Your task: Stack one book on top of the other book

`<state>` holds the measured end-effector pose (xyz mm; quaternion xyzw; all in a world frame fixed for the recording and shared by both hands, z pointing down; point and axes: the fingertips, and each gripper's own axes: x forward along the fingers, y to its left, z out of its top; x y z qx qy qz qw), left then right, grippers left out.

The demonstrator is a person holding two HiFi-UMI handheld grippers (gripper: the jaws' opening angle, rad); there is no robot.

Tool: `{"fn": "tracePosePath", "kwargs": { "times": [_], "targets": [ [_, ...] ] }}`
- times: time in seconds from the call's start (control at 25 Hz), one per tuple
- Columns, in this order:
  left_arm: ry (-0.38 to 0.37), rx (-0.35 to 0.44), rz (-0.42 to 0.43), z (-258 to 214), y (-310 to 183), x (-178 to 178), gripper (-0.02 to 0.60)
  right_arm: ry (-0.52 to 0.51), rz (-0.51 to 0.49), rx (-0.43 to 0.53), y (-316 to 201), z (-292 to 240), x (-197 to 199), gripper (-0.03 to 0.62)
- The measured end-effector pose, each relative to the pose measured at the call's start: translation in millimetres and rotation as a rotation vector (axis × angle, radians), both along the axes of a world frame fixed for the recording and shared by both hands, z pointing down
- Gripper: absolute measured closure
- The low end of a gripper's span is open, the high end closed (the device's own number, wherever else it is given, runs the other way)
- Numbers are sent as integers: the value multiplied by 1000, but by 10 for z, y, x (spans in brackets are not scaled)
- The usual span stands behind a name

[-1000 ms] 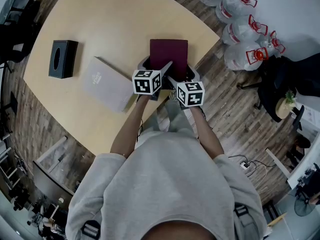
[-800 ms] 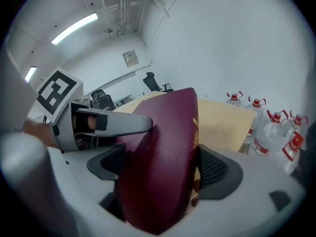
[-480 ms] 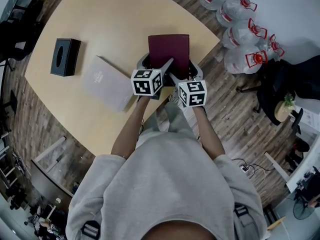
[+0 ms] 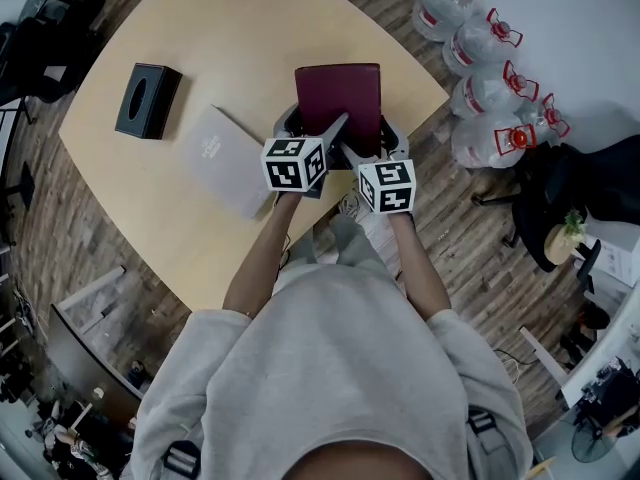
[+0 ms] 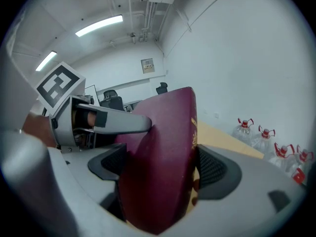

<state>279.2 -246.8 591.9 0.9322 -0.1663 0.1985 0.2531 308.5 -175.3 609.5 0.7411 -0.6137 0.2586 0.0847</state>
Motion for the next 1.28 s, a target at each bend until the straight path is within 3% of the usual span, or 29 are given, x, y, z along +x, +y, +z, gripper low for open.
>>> {"fn": "tracePosePath", "kwargs": {
  "times": [0.52, 1.28],
  "targets": [
    [23, 51, -184, -301, -507, -690, 179, 28, -183, 56, -583, -281, -545, 160],
    [-23, 51, -527, -300, -1003, -2284, 179, -2, -532, 58, -1269, -271, -1945, 166]
  ]
}}
